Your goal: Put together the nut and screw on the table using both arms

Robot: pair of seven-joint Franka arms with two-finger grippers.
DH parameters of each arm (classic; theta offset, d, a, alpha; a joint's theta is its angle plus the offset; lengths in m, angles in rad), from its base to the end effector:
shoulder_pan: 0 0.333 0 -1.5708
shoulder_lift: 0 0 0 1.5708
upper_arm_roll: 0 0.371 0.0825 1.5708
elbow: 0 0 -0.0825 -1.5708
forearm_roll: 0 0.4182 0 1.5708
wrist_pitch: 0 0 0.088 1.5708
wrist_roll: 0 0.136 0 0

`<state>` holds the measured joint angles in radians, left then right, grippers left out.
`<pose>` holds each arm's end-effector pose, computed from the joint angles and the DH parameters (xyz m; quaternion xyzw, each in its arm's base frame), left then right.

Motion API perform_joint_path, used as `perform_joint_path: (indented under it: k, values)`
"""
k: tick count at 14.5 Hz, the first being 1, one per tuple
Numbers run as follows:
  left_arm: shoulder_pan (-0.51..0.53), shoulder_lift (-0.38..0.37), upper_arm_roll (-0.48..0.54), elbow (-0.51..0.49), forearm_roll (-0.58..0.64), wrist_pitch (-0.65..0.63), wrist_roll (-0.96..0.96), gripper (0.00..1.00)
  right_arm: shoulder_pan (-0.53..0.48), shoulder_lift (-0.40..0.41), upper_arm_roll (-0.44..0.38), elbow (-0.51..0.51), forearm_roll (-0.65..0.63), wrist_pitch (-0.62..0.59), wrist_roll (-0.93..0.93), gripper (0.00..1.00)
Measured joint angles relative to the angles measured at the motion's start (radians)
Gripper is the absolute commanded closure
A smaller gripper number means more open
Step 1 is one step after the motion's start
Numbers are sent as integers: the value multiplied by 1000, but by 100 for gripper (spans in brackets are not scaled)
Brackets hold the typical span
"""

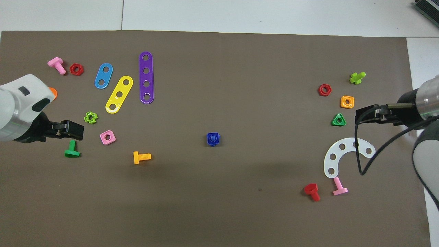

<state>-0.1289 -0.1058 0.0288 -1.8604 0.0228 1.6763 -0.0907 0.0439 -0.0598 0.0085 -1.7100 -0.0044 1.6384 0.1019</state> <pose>0.5438 -0.0511 0.5728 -0.9992 0.0065 0.0380 0.0135 0.5692 0.0294 0.6203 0.9997 -0.0246 -0.0057 0.0029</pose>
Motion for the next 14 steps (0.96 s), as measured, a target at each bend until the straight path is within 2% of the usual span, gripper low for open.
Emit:
perform_joint_path:
  k: [3,6,14]
  values:
    - [23,0,1,56,2,13,1,0,0,0,0,0,0,0,0,0]
    - [25,5,-2,60,2,63,1,0,-1,0,-1,0,0,0,0,0]
    - [26,8,-3,60,2,76,41,0,-10,-1,-1,0,0,0,0,0]
